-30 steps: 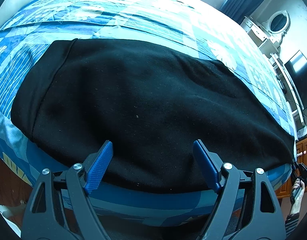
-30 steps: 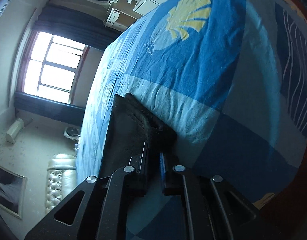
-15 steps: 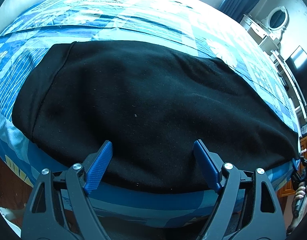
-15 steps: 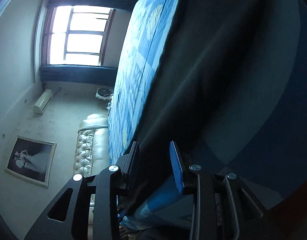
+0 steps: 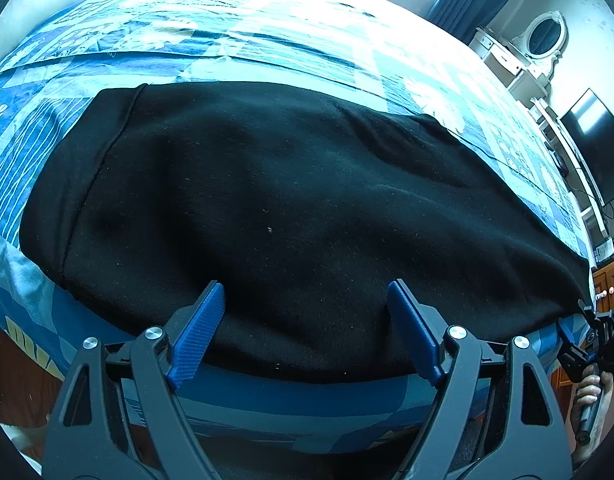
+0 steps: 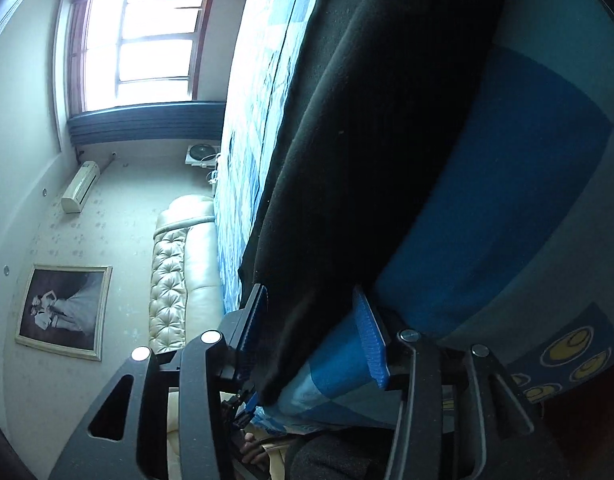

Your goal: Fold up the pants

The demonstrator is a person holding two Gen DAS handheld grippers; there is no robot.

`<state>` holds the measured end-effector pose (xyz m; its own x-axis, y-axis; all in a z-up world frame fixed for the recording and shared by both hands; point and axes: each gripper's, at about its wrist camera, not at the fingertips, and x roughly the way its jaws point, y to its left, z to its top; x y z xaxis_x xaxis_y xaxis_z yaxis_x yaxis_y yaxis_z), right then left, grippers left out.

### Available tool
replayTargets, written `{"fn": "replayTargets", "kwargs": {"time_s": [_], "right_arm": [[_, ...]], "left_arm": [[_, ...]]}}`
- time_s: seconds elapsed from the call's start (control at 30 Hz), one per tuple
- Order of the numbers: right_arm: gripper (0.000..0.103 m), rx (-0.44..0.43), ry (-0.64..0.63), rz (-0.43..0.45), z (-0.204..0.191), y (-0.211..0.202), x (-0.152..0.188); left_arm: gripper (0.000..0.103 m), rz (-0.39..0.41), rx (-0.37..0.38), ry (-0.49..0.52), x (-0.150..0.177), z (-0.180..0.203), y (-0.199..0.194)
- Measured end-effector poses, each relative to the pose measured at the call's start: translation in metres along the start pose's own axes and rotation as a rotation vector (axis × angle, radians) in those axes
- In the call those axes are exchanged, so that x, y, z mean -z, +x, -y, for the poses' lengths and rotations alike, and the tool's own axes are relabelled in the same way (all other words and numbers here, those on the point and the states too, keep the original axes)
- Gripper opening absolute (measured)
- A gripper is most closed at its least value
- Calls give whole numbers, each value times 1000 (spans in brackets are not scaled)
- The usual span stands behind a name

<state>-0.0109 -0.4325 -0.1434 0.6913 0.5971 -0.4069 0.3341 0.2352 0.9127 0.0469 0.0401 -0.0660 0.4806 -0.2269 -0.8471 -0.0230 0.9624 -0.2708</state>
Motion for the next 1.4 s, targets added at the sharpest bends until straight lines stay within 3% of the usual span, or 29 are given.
{"fn": "replayTargets", "kwargs": {"time_s": [0.3, 0.6, 0.87, 1.07, 1.33, 1.4], "right_arm": [[46, -20, 10, -99, -16, 39, 12], [46, -63, 48, -11, -15, 31, 8], [48, -88, 71, -119, -20, 44, 29], [48, -75, 85, -106, -14, 48, 21], [48, -77, 103, 21, -7, 26, 8], [48, -87, 116, -9, -7, 24, 10]], "left_arm": [[83, 5, 35, -10, 2, -4, -3], [83, 3, 42, -8, 4, -5, -6], [83, -3, 61, -37, 2, -7, -6], [83, -4, 64, -37, 1, -9, -6], [83, -3, 63, -33, 1, -9, -5], [83, -3, 65, -35, 1, -9, -5]]}}
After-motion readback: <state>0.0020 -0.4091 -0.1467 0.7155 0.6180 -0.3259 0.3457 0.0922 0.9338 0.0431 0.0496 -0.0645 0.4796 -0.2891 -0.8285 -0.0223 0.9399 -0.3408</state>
